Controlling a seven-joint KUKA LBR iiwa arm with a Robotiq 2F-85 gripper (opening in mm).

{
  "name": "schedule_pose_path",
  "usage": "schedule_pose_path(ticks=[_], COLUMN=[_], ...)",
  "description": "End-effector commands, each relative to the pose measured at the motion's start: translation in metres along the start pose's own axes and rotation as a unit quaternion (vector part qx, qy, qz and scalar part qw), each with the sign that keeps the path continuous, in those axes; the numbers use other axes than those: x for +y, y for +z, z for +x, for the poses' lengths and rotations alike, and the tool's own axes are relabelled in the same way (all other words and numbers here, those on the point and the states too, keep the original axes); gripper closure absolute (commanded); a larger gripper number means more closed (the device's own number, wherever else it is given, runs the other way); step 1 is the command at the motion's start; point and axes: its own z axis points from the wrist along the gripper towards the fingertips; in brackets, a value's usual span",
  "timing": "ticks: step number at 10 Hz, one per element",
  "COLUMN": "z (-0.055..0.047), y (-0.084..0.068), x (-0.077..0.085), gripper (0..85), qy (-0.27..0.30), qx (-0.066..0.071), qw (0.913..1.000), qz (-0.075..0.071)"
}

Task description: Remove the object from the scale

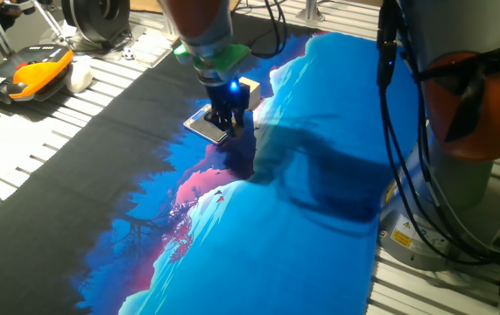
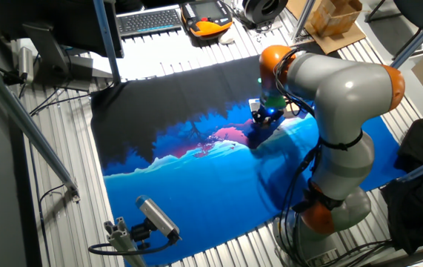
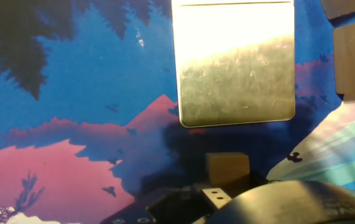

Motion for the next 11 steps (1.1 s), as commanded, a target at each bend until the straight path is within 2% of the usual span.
schedule_pose_path(ticks=[1,3,5,6,7,9,10,11], z=[0.001,0.0,-0.001,-0.004,-0.007,-0.015,-0.016,-0.015], y=[0.002,0.002,-0.006,-0.016,-0.03,-0.061,-0.072,-0.082], x=[0.001,0.001,0.004,0.009,0.012,0.012,0.01,0.009], gripper=[34.0,34.0,34.0,51.0,51.0,85.0,85.0,85.0], qy=[0.004,0.008,0.005,-0.001,-0.008,-0.021,-0.025,-0.021], qx=[0.001,-0.003,-0.011,-0.009,-0.001,0.038,0.037,0.029], qw=[1.0,1.0,0.9999,0.9999,0.9999,0.9982,0.9982,0.9985], qz=[0.0,-0.004,-0.006,-0.006,-0.008,-0.042,-0.04,-0.04])
